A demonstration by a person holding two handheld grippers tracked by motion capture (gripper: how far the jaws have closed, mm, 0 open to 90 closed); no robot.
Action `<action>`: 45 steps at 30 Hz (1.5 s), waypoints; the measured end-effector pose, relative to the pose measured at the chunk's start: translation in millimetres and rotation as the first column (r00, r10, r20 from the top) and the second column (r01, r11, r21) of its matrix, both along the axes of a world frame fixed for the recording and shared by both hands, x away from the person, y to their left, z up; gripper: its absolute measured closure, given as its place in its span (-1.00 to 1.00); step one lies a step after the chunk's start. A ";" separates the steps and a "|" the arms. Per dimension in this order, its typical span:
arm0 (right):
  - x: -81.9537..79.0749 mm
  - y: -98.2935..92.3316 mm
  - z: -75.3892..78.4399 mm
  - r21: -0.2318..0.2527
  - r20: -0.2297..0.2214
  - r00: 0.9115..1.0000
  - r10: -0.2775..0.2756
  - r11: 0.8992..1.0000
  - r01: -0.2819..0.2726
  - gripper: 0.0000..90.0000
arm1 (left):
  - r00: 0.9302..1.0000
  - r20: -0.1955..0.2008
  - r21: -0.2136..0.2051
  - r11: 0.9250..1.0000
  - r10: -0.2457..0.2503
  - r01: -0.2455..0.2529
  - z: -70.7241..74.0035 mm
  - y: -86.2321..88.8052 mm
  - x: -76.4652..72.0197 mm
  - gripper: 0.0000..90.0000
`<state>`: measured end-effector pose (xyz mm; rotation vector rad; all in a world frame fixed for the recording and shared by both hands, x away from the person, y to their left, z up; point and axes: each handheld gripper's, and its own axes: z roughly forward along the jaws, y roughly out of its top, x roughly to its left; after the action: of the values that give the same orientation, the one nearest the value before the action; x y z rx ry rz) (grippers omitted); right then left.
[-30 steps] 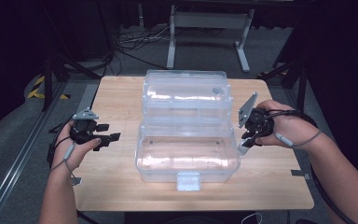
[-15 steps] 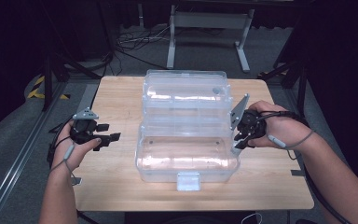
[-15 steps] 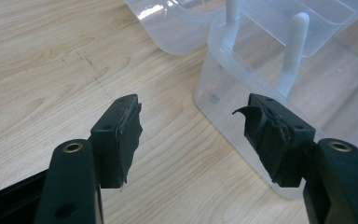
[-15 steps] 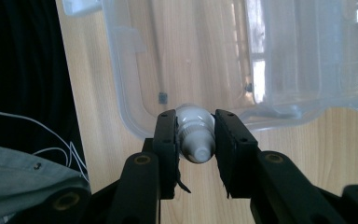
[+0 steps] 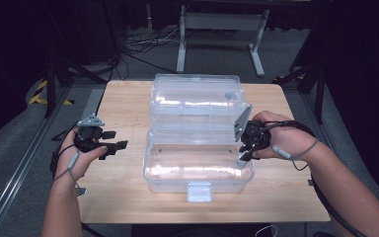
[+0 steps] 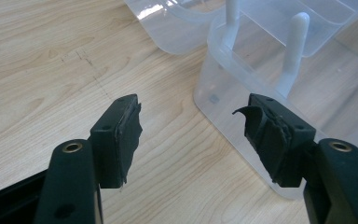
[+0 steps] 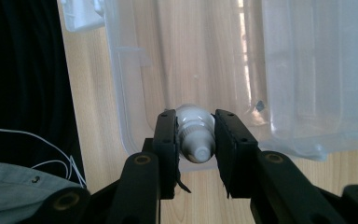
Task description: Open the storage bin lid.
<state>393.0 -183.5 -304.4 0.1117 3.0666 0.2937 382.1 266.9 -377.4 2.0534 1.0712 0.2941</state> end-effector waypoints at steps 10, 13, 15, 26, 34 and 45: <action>2.7 6.0 -20.1 -0.010 -0.014 1.000 0.008 1.000 -0.008 0.58 | 1.000 -0.001 0.001 1.000 -0.002 0.002 -0.3 -0.4 0.1 -0.19; 4.1 7.4 -27.9 -0.018 -0.024 1.000 0.007 1.000 -0.007 0.58 | 1.000 -0.001 0.002 1.000 -0.001 0.001 -0.3 -0.2 0.0 -0.19; 4.4 7.9 -30.2 -0.018 -0.024 1.000 0.009 1.000 -0.009 0.58 | 1.000 -0.002 0.001 1.000 -0.001 0.001 -0.2 -0.2 -0.1 -0.19; 5.2 8.8 -48.9 -0.034 -0.046 0.999 0.005 0.999 -0.006 0.58 | 1.000 0.000 0.003 1.000 -0.002 0.002 -0.2 -0.2 -0.1 -0.19; 7.0 8.3 -68.4 -0.050 -0.080 0.997 -0.002 0.999 -0.002 0.58 | 1.000 -0.002 0.002 1.000 -0.002 0.002 -0.4 -0.6 0.0 -0.19; 7.1 9.1 -84.6 -0.076 -0.103 0.995 -0.005 0.997 -0.003 0.58 | 1.000 -0.003 0.003 1.000 -0.002 0.002 -0.5 -0.8 -0.1 -0.19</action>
<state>400.1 -174.4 -389.0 0.1292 3.1753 0.1767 382.0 266.1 -377.9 2.0584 1.0707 0.2920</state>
